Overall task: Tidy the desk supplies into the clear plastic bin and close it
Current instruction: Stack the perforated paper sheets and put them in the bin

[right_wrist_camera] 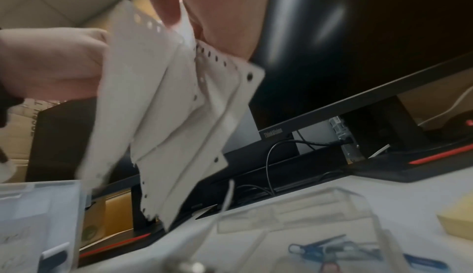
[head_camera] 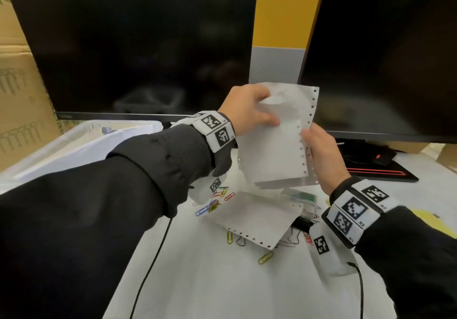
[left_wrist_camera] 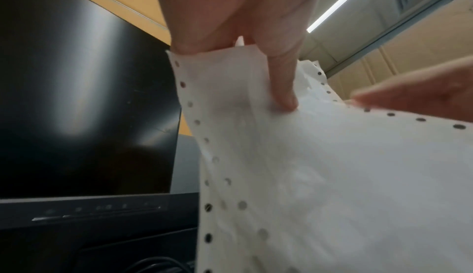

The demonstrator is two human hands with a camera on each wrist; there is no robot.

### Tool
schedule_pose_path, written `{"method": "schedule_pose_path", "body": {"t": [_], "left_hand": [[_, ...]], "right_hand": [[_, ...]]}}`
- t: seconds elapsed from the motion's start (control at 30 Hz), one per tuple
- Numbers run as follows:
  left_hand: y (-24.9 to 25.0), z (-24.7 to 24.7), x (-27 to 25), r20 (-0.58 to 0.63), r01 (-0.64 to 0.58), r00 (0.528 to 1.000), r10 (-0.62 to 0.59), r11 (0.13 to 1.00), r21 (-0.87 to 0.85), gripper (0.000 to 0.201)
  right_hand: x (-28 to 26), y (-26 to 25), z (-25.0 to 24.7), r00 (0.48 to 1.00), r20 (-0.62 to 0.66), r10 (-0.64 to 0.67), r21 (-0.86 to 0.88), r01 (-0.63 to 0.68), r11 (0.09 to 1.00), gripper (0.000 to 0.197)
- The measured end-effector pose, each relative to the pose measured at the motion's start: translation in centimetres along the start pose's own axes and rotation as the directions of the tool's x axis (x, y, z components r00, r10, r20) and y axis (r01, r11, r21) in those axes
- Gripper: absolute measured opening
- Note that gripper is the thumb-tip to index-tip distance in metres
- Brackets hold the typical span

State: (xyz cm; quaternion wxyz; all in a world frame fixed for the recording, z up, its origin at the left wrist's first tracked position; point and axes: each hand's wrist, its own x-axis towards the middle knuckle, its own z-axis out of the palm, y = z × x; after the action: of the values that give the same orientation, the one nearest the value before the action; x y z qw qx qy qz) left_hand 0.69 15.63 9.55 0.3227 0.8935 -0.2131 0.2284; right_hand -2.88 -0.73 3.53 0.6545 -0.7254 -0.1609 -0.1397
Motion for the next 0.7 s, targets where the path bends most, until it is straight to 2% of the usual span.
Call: {"method": "schedule_pose_path", "body": {"t": [0.03, 0.1, 0.2, 0.27, 0.3, 0.33, 0.37, 0.4, 0.43, 0.47, 0.5, 0.57, 0.63, 0.7], "left_hand": [[0.3, 0.1, -0.1, -0.010, -0.017, 1.000, 0.017, 1.000, 0.019, 0.029], [0.8, 0.5, -0.3, -0.020, -0.066, 0.997, 0.068, 0.994, 0.084, 0.033], [1.0, 0.9, -1.4, -0.075, -0.111, 0.989, 0.128, 0.974, 0.199, 0.070], [1.2, 0.5, -3.1, -0.104, -0.232, 0.963, 0.249, 0.961, 0.148, 0.086], [1.2, 0.3, -4.2, -0.045, -0.307, 0.949, 0.312, 0.947, 0.091, 0.083], [1.1, 0.1, -5.3, 0.077, -0.345, 0.936, 0.342, 0.938, 0.026, 0.077], [1.1, -0.1, -6.5, 0.253, -0.323, 0.915, 0.314, 0.946, -0.007, 0.070], [1.1, 0.0, -7.6, 0.446, -0.270, 0.864, 0.233, 0.963, 0.020, 0.066], [0.8, 0.5, -8.7, 0.600, -0.235, 0.788, 0.139, 0.968, 0.085, 0.067], [0.4, 1.1, -9.6, 0.693, -0.230, 0.718, 0.061, 0.961, 0.154, 0.070], [-0.1, 1.7, -10.3, 0.741, -0.236, 0.672, 0.002, 0.948, 0.212, 0.074], [-1.0, 2.9, -11.0, 0.771, -0.252, 0.635, -0.047, 0.931, 0.265, 0.077], [-1.4, 3.6, -11.4, 0.779, -0.273, 0.625, -0.051, 0.921, 0.279, 0.067], [-1.7, 3.7, -11.4, 0.753, -0.310, 0.657, -0.033, 0.899, 0.310, 0.041]], "right_hand": [[-0.2, 0.0, 0.1, 1.000, 0.019, 0.005, 0.055, -0.006, 0.998, 0.024], [0.0, 0.3, 0.0, 1.000, 0.001, -0.002, -0.005, 0.002, 1.000, 0.026], [0.4, 1.0, -0.7, 0.993, -0.113, -0.038, -0.171, 0.019, 0.985, 0.039], [0.7, 1.2, -1.5, 0.978, -0.202, -0.056, -0.228, 0.009, 0.974, 0.037], [0.7, 1.4, -2.0, 0.968, -0.245, -0.057, -0.234, -0.001, 0.972, 0.036], [0.7, 1.5, -2.5, 0.958, -0.283, -0.054, -0.230, -0.013, 0.973, 0.036], [0.7, 1.7, -2.9, 0.948, -0.314, -0.051, -0.230, -0.023, 0.973, 0.037], [0.7, 1.8, -3.3, 0.940, -0.338, -0.045, -0.234, -0.038, 0.971, 0.038], [0.6, 2.0, -3.5, 0.935, -0.354, -0.039, -0.239, -0.050, 0.970, 0.038], [0.5, 2.1, -3.6, 0.932, -0.360, -0.034, -0.244, -0.059, 0.968, 0.039], [0.5, 2.2, -3.6, 0.931, -0.362, -0.032, -0.248, -0.063, 0.967, 0.039], [0.3, 2.4, -3.4, 0.929, -0.369, -0.025, -0.245, -0.071, 0.967, 0.039], [0.1, 2.3, -3.0, 0.928, -0.370, -0.028, -0.235, -0.065, 0.970, 0.040], [0.1, 2.1, -2.7, 0.931, -0.364, -0.026, -0.228, -0.062, 0.972, 0.041]]}}
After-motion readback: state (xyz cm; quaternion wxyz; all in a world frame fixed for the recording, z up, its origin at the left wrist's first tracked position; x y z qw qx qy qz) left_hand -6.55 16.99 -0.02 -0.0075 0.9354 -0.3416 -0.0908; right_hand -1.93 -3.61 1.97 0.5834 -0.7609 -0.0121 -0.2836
